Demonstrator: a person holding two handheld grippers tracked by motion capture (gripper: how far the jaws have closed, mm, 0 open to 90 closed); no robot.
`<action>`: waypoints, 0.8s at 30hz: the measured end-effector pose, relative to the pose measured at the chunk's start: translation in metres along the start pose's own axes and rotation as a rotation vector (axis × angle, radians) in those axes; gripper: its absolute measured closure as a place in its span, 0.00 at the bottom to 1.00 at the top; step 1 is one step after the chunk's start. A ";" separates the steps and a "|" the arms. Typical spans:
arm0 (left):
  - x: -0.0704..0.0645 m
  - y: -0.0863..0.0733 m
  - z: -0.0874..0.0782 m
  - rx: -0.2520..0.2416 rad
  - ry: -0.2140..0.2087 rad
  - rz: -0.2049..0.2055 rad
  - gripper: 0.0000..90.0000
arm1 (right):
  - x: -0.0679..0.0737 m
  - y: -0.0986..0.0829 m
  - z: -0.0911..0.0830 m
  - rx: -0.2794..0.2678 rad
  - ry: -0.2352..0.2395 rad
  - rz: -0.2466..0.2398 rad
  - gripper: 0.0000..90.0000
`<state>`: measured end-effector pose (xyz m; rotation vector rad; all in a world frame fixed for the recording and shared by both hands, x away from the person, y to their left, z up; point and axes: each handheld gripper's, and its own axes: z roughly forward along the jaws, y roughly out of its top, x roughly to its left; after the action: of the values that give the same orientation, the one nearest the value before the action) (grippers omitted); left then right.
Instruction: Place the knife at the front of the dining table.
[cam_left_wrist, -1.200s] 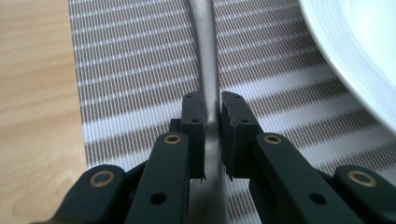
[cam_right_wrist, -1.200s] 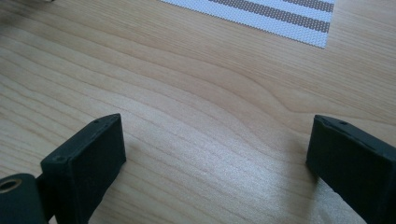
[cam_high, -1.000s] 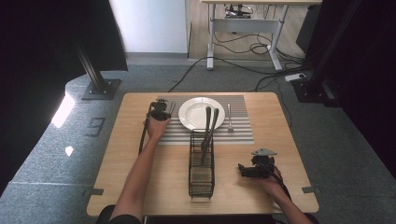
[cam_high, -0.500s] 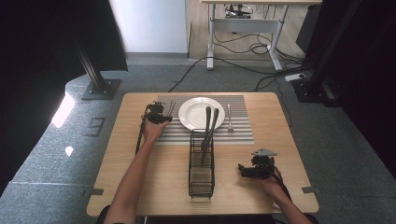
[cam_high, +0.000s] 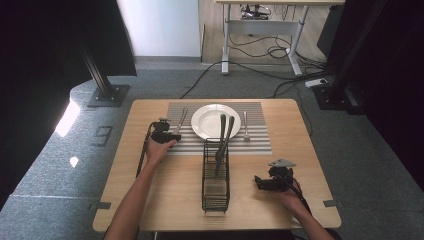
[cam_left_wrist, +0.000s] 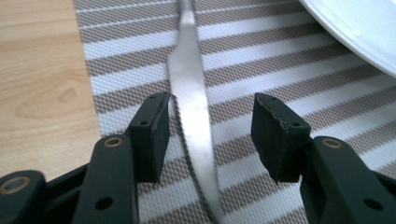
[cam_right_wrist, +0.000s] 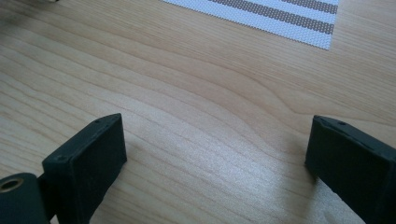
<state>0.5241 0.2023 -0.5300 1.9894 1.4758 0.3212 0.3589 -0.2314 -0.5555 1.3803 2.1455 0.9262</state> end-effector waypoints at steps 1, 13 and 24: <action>-0.002 -0.001 0.000 0.003 0.006 0.014 0.52 | 0.000 0.000 0.000 0.000 0.000 0.000 0.06; -0.014 -0.002 0.002 0.003 0.013 0.043 0.53 | 0.000 0.000 0.000 0.001 0.003 0.000 0.05; -0.013 -0.003 -0.002 -0.017 -0.015 0.035 0.45 | 0.000 0.000 0.000 0.000 0.003 -0.001 0.06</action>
<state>0.5161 0.1914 -0.5277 2.0014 1.4260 0.3315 0.3593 -0.2313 -0.5555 1.3784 2.1486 0.9280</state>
